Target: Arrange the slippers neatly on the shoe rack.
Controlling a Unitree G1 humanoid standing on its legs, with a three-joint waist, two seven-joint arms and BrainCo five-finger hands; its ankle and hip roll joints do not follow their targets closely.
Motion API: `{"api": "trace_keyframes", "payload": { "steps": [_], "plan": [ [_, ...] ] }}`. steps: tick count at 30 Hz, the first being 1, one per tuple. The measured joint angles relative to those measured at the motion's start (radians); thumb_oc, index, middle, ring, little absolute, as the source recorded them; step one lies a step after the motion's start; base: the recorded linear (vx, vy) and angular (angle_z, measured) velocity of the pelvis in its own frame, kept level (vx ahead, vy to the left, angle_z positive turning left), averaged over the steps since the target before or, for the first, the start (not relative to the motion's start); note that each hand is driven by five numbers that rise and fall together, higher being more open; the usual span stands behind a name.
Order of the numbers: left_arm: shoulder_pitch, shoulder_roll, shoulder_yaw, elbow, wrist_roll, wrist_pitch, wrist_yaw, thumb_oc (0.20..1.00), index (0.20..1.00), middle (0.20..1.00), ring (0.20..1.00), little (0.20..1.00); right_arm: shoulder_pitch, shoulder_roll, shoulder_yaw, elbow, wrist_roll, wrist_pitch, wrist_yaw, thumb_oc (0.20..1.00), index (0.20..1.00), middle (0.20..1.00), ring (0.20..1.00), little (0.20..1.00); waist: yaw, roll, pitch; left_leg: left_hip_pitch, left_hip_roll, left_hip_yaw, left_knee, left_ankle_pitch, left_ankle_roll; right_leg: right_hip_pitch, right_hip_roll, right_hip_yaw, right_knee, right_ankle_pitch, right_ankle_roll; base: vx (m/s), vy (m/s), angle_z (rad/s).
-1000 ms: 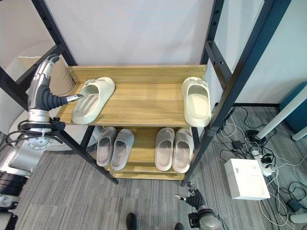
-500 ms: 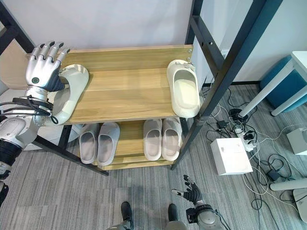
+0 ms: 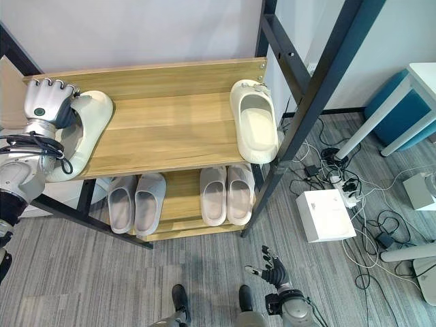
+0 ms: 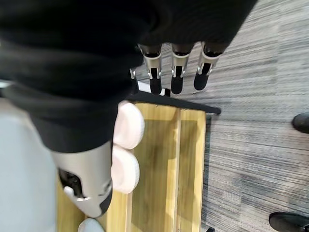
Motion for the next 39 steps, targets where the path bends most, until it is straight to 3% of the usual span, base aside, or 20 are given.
{"api": "trace_keyframes", "payload": {
  "steps": [6,12,14,22,29,39],
  "plan": [
    [0.005,-0.011,-0.001,-0.106,-0.014,-0.009,-0.008,0.2,0.2,0.2,0.2,0.2,-0.001,0.002,-0.001,-0.005,0.004,-0.002,-0.001,1.0,1.0,1.0,1.0,1.0,0.0,-0.014,0.006,0.001,0.0,-0.001,0.0,0.001,0.001,0.003,0.0,-0.002,-0.004,0.002,0.001,0.0,0.0,0.0],
    [-0.005,-0.077,-0.05,-0.191,-0.009,-0.02,-0.013,0.2,0.2,0.2,0.2,0.2,-0.002,0.007,0.0,-0.023,0.005,-0.002,0.0,1.0,1.0,1.0,1.0,1.0,-0.02,-0.015,0.006,0.019,-0.001,0.001,0.0,0.002,0.002,0.016,-0.002,0.0,-0.004,0.002,0.001,0.0,-0.011,-0.02],
    [-0.04,-0.121,-0.083,-0.181,-0.009,-0.016,-0.025,0.2,0.2,0.2,0.2,0.2,-0.001,0.006,-0.003,-0.024,0.014,-0.001,0.0,1.0,1.0,1.0,1.0,1.0,-0.035,-0.013,0.005,0.022,0.001,0.005,0.0,0.001,0.002,0.013,0.0,0.005,-0.005,0.002,0.001,-0.01,-0.029,-0.05],
    [-0.128,-0.152,-0.157,-0.053,0.027,0.009,-0.052,0.2,0.2,0.2,0.2,0.2,0.002,0.004,-0.003,-0.022,0.014,0.001,-0.001,1.0,1.0,1.0,1.0,1.0,-0.069,0.003,0.009,0.033,0.006,0.051,0.0,0.0,0.002,-0.003,0.0,0.05,-0.005,0.009,0.003,-0.01,-0.029,-0.16],
    [-0.164,-0.214,-0.157,0.044,0.026,0.036,-0.058,0.2,0.2,0.2,0.2,0.2,0.008,-0.008,-0.004,-0.018,0.014,0.005,-0.001,1.0,1.0,1.0,1.0,1.0,-0.068,0.028,0.009,0.031,0.008,0.065,-0.006,-0.012,-0.011,-0.014,0.0,0.065,-0.006,0.011,0.012,-0.01,-0.025,-0.06],
    [-0.208,-0.285,-0.166,0.082,0.006,0.067,-0.063,0.2,0.2,0.2,0.2,0.2,0.013,-0.01,0.0,0.017,0.024,0.007,-0.001,1.0,1.0,1.0,1.0,1.0,-0.068,0.029,0.007,0.021,0.005,0.072,-0.007,-0.009,-0.008,-0.025,-0.003,0.072,-0.005,0.026,0.012,0.01,-0.026,-0.02]
  ]
}}
